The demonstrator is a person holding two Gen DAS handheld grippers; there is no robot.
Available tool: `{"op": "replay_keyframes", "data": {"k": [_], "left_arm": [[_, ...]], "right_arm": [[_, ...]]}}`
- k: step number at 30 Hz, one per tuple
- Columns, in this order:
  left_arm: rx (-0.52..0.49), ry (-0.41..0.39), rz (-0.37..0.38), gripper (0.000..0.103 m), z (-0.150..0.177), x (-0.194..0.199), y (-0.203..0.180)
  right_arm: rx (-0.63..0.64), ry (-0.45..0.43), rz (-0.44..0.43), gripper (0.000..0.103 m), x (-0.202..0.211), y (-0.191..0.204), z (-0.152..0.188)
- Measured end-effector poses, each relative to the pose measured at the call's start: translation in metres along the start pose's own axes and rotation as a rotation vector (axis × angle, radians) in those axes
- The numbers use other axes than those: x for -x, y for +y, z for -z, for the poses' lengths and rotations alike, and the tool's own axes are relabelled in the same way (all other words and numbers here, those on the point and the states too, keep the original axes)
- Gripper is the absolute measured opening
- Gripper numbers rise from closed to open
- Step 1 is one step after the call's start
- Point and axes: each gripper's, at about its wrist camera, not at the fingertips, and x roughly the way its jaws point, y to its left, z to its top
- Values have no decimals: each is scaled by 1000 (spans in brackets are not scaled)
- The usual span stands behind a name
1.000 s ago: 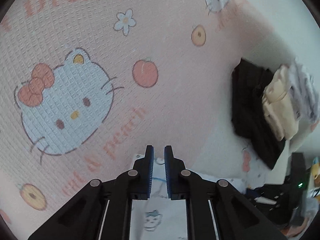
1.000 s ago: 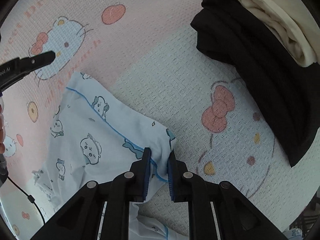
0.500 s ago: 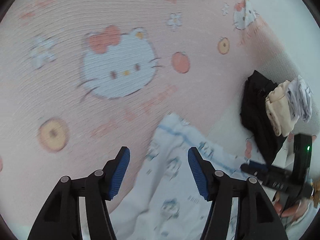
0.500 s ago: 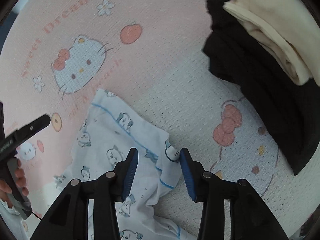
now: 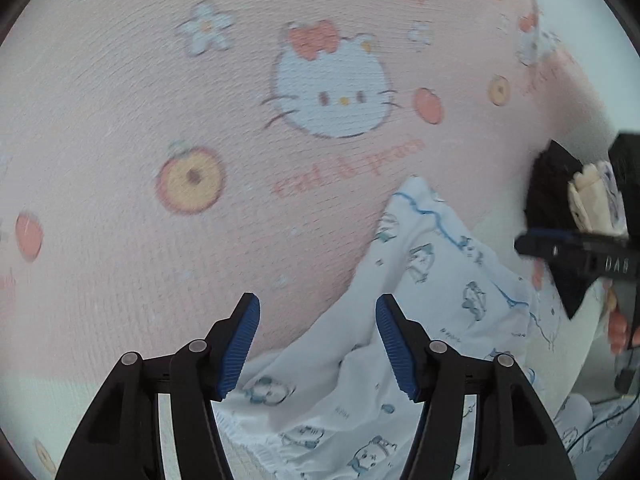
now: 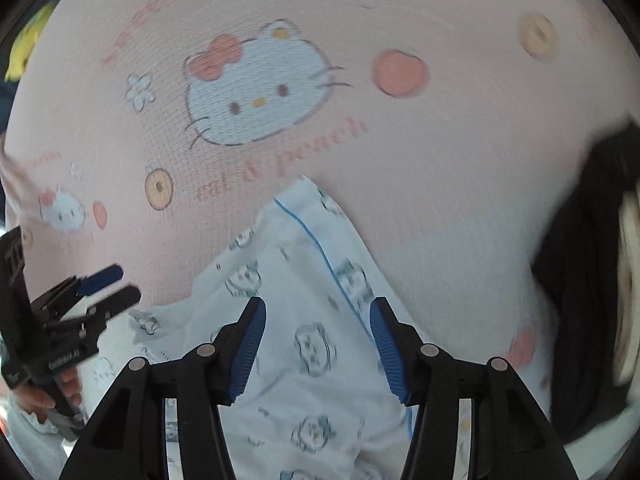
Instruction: Fold clothes
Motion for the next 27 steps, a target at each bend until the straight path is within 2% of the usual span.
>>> {"op": "replay_keyframes", "data": {"k": [4, 10, 12, 19, 23, 27], "left_arm": [[150, -6, -38, 58, 20, 2, 25], [429, -20, -4, 58, 62, 13, 68], [479, -20, -9, 58, 74, 16, 75], [555, 25, -3, 58, 89, 0, 82], [588, 27, 41, 58, 85, -12, 74], [614, 34, 73, 58, 78, -25, 67]], "right_arm": [[59, 51, -3, 57, -18, 13, -30], [81, 72, 25, 57, -46, 22, -63], [70, 83, 20, 57, -52, 20, -66], [46, 96, 38, 57, -69, 24, -71], [37, 99, 29, 57, -77, 30, -70], [44, 98, 76, 57, -88, 38, -71]]}}
